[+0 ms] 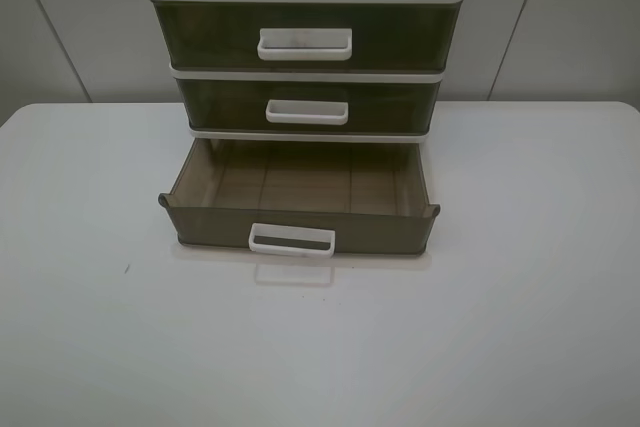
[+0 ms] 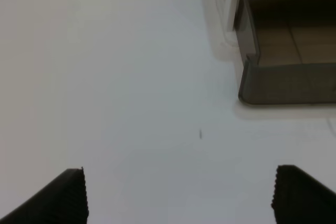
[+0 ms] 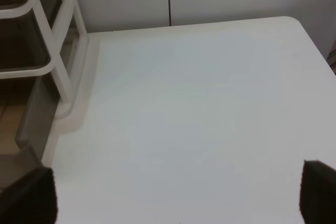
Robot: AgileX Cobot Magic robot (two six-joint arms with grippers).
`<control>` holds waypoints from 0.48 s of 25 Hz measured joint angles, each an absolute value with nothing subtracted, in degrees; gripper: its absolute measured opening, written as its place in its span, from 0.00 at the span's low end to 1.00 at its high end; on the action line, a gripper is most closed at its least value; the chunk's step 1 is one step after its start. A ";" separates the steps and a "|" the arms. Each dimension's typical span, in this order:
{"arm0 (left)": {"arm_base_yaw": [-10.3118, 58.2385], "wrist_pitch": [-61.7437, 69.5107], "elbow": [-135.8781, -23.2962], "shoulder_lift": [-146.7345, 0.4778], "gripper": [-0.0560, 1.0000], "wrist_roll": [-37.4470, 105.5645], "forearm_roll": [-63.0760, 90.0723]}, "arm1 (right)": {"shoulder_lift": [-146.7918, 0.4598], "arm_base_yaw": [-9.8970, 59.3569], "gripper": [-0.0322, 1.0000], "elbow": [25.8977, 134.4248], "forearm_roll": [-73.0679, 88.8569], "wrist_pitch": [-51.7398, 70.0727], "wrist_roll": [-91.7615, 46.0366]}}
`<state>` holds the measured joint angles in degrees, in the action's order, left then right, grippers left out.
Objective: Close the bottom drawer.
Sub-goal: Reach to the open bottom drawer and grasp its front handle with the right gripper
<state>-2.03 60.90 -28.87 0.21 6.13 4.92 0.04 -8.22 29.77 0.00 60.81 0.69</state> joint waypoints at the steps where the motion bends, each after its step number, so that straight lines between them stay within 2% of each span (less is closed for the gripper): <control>1: -2.03 60.90 -28.87 0.21 0.73 6.13 4.92 | 0.04 -8.22 0.81 29.77 0.00 60.81 0.69; 12: -2.03 60.90 -28.87 0.21 0.73 6.13 4.92 | 0.04 -8.22 0.81 29.77 0.00 60.81 0.69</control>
<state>-2.03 60.90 -28.87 0.21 6.13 4.92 0.04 -8.22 29.77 0.00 60.81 0.69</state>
